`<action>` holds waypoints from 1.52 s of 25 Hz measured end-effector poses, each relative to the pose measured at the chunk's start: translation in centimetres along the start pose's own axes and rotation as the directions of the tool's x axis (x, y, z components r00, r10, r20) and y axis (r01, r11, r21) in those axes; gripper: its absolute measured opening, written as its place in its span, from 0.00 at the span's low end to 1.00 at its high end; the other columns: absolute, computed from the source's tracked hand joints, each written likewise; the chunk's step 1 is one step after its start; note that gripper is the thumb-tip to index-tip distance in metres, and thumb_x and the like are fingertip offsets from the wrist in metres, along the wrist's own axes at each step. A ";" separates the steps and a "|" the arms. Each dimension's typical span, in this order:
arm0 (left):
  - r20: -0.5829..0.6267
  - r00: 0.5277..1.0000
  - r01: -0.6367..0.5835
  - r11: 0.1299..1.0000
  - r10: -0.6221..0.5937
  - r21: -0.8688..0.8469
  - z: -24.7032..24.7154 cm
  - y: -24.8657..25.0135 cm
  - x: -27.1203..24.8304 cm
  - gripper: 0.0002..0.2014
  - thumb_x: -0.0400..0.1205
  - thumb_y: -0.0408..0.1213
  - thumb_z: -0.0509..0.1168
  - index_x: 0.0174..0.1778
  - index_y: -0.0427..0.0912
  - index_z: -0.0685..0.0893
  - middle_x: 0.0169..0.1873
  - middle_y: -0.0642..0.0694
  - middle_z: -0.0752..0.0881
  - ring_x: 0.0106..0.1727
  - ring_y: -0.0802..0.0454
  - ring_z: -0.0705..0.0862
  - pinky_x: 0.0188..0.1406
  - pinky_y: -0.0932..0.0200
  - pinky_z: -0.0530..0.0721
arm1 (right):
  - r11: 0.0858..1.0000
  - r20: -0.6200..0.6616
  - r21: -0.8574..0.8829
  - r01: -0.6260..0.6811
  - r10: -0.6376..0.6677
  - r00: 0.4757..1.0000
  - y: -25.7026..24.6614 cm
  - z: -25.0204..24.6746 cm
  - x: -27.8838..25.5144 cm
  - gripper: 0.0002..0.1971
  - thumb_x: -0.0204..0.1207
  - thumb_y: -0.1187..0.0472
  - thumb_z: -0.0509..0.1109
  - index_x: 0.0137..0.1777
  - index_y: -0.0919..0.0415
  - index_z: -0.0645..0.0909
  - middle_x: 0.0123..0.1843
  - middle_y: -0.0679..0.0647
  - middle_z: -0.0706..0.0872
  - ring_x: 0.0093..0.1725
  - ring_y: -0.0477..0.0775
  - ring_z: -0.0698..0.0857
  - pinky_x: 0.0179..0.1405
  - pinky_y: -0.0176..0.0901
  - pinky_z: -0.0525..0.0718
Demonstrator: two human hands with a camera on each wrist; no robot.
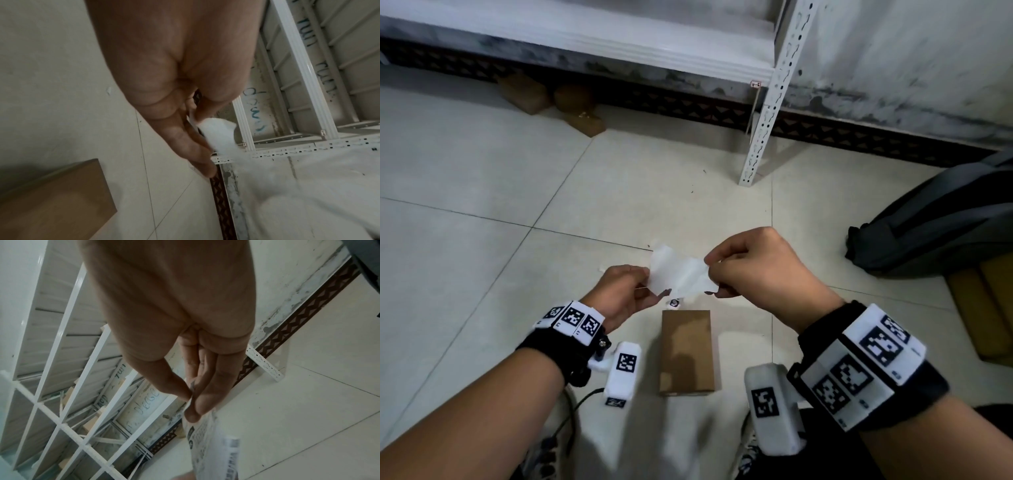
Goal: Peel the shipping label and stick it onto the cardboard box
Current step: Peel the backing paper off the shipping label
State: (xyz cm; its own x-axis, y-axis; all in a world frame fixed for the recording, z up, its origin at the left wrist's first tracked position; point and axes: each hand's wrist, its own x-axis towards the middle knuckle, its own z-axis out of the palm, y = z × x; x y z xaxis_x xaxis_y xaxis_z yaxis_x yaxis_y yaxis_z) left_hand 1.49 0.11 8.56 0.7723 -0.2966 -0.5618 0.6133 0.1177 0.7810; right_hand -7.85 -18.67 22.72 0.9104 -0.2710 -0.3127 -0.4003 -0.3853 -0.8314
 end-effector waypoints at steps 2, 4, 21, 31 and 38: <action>0.084 0.996 0.026 0.997 -0.020 -0.072 0.0 0.0 -0.2 0.07 0.83 0.26 0.64 0.56 0.30 0.81 0.51 0.33 0.86 0.47 0.40 0.90 0.44 0.51 0.91 | 0.994 0.004 -0.103 0.033 -0.032 0.999 0.3 0.1 0.0 0.10 0.65 0.69 0.69 0.40 0.58 0.91 0.24 0.48 0.85 0.32 0.57 0.92 0.39 0.47 0.94; 0.149 0.989 0.017 0.998 -0.007 -0.067 0.2 0.2 -0.4 0.21 0.76 0.31 0.75 0.65 0.35 0.81 0.55 0.36 0.89 0.52 0.41 0.90 0.46 0.50 0.89 | 0.967 0.033 -0.245 0.078 -0.072 0.997 0.4 0.2 0.0 0.13 0.65 0.68 0.70 0.43 0.52 0.91 0.34 0.55 0.90 0.30 0.50 0.87 0.27 0.36 0.83; 0.168 0.984 0.062 0.997 -0.053 -0.047 1.4 -1.5 0.0 0.02 0.77 0.27 0.73 0.44 0.34 0.87 0.40 0.40 0.91 0.40 0.47 0.90 0.41 0.56 0.89 | 0.833 0.042 -0.516 0.199 -0.208 0.977 2.2 2.1 -0.7 0.21 0.68 0.62 0.72 0.63 0.56 0.89 0.61 0.50 0.91 0.59 0.46 0.88 0.43 0.18 0.75; 0.168 0.980 0.111 0.994 -0.106 -0.016 1.3 -2.0 0.3 0.15 0.76 0.29 0.75 0.58 0.29 0.87 0.52 0.31 0.89 0.47 0.40 0.90 0.43 0.54 0.89 | 0.852 -0.063 -0.511 0.119 -0.175 0.983 2.8 2.3 -0.1 0.21 0.65 0.60 0.71 0.60 0.57 0.88 0.55 0.52 0.91 0.48 0.47 0.89 0.35 0.23 0.78; 0.281 0.959 -0.110 0.970 0.046 0.216 1.8 0.6 -1.2 0.10 0.76 0.27 0.75 0.33 0.38 0.80 0.29 0.42 0.84 0.28 0.51 0.84 0.29 0.61 0.82 | 0.900 0.071 -0.413 0.141 -0.122 0.990 1.1 0.6 -1.3 0.11 0.70 0.61 0.69 0.52 0.52 0.85 0.42 0.50 0.88 0.29 0.49 0.85 0.19 0.33 0.79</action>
State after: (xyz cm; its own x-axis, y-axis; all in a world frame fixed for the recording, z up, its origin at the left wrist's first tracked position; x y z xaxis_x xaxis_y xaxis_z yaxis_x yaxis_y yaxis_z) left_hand 0.59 -1.12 10.16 0.7217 -0.5456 -0.4260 0.4743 -0.0584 0.8784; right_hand -9.40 -18.22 21.99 0.9576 -0.1587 -0.2404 -0.2754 -0.7491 -0.6025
